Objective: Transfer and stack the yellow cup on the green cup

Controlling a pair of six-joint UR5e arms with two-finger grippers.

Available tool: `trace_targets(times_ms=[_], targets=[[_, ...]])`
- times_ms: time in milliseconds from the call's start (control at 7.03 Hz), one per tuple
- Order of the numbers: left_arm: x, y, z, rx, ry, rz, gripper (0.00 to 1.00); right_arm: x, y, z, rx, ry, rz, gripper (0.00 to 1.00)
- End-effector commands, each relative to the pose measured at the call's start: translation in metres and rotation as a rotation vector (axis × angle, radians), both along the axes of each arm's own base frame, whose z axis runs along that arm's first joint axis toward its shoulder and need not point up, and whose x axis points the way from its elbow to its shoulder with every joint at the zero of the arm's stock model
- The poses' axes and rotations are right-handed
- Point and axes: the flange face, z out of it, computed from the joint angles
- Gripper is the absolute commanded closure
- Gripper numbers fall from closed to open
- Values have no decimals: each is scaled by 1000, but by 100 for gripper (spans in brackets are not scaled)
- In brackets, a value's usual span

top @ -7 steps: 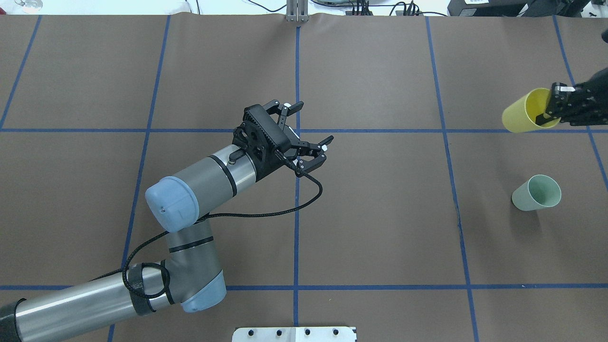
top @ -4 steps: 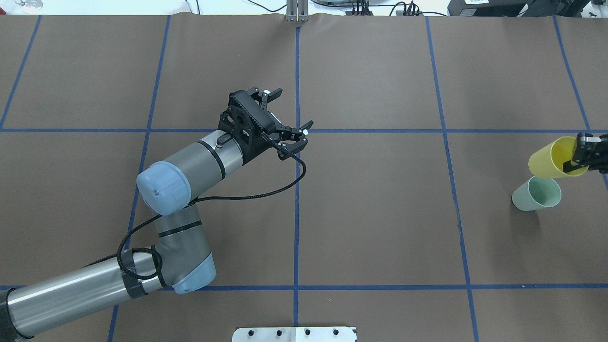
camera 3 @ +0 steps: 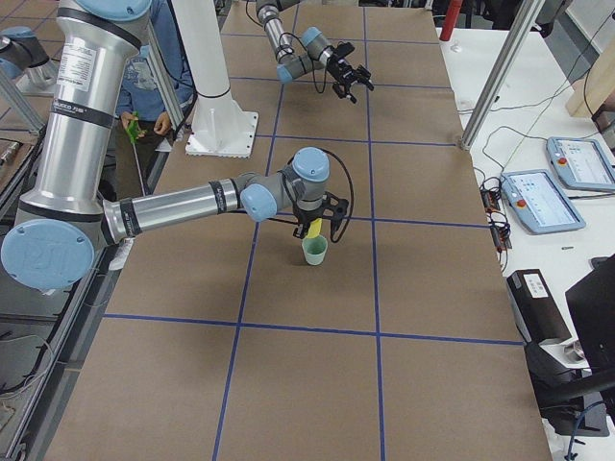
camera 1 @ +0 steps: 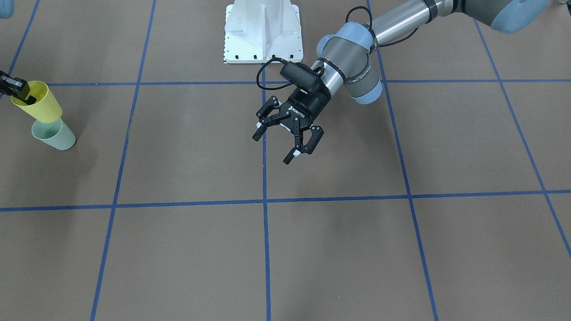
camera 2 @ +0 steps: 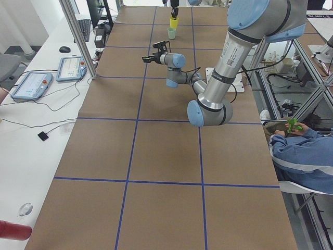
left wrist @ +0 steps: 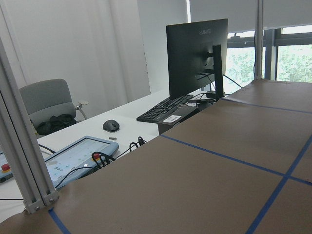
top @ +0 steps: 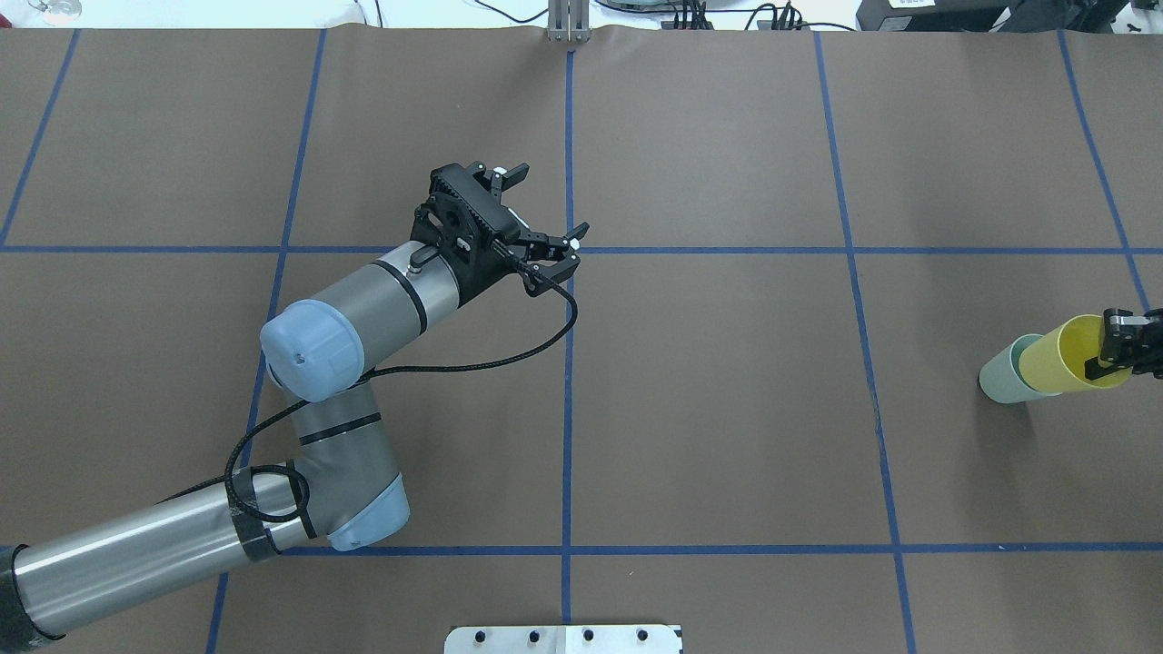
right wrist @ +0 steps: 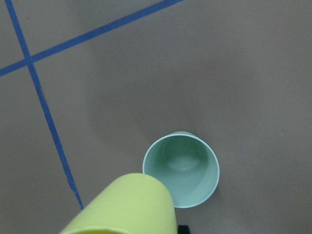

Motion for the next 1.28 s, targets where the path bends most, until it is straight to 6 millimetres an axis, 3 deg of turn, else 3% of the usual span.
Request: trace_targets(times_ms=[0, 426, 853, 1137], targets=[[2, 0, 3, -6, -3, 1, 0, -5, -5, 21, 0, 10, -38, 100], [3, 2, 0, -8, 7, 6, 0, -3, -7, 26, -11, 7, -37, 100], [3, 3, -4, -5, 15, 7, 0, 16, -29, 33, -22, -34, -2, 100], [3, 3, -4, -6, 14, 7, 0, 12, -37, 34, -13, -34, -10, 100]])
